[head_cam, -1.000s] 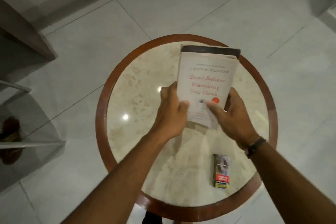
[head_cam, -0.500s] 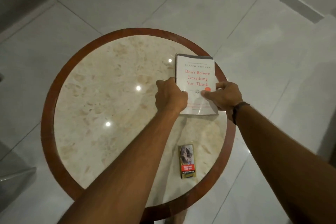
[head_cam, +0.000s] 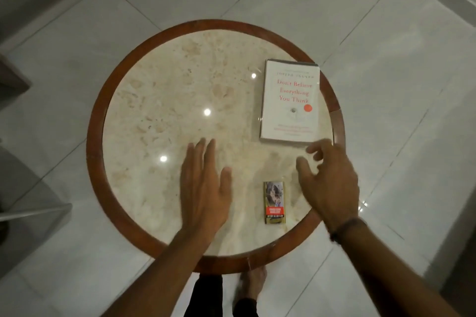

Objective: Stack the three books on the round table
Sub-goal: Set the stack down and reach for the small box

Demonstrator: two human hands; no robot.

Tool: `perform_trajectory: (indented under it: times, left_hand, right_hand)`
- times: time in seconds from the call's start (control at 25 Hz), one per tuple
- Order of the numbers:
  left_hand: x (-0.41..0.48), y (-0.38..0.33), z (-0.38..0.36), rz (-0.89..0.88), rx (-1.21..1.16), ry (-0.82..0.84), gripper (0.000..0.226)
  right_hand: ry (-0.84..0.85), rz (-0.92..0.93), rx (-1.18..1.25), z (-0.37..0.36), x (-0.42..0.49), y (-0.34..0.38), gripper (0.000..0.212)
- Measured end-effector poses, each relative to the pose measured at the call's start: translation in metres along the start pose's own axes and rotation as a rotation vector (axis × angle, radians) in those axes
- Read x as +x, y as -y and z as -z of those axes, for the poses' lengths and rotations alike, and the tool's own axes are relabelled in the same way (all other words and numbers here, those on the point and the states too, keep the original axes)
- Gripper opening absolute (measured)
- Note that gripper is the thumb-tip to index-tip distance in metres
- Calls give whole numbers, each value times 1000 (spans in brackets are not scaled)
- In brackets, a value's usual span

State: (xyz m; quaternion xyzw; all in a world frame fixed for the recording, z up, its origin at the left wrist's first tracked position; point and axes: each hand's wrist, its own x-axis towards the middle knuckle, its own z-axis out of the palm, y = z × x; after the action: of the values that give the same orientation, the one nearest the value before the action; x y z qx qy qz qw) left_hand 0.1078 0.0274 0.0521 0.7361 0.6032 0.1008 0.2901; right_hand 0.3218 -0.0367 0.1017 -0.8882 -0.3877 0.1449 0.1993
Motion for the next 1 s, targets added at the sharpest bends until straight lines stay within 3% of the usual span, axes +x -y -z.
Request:
perform_trajectory:
  times: [0.08, 0.24, 0.36, 0.44, 0.6, 0.8, 1.0]
  left_hand:
    - [-39, 51, 1, -33, 177, -28, 67]
    - [-57, 91, -9, 1, 329, 1, 72]
    - [-55, 97, -16, -11, 331, -35, 70]
    - [-54, 100, -17, -11, 320, -58, 70]
    - [-54, 103, -19, -25, 293, -79, 69]
    - [-39, 118, -18, 26, 283, -94, 70]
    - [-61, 106, -29, -37, 307, -109, 74]
  right_hand:
    - [88, 27, -13, -8, -49, -1, 31]
    - [216, -42, -104, -37, -91, 0, 57]
    - [236, -68, -125, -48, -92, 3, 51]
    - [228, 12, -48, -50, -84, 23, 46]
    - [204, 267, 7, -81, -34, 110, 38]
    - [341, 383, 23, -163, 61, 256, 52]
    - [297, 364, -93, -188, 123, 280, 53]
